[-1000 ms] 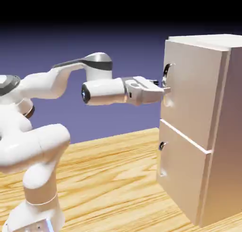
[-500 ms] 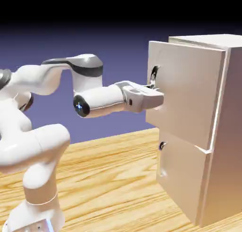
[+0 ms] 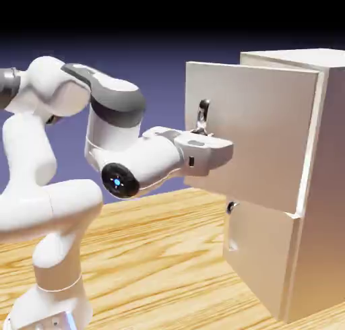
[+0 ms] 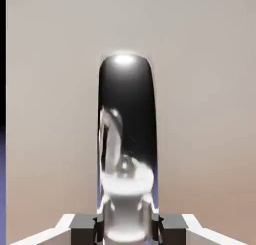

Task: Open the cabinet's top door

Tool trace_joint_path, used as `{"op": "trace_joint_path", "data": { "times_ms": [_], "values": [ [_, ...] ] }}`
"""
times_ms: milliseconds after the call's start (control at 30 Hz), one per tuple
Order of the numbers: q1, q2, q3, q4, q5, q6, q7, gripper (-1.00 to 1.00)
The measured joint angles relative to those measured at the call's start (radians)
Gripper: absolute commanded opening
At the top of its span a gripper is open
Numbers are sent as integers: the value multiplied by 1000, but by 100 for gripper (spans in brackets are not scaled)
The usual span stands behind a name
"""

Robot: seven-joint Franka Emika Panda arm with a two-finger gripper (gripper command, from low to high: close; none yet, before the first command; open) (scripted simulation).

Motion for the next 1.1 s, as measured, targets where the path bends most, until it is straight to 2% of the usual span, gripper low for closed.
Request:
{"op": "trace_joint_path", "data": {
  "times_ms": [233,567,1067,1100],
  "values": [
    [-78,-254,-46,156,-241,-158,-153,-100],
    [-115,-616,-53,453,-543,-298,-309,-100],
    [-66,-1116,-1,991,-867,-486,-359,-100],
    [-65,-1124,0,1001,-871,-490,-359,100]
  ]
}}
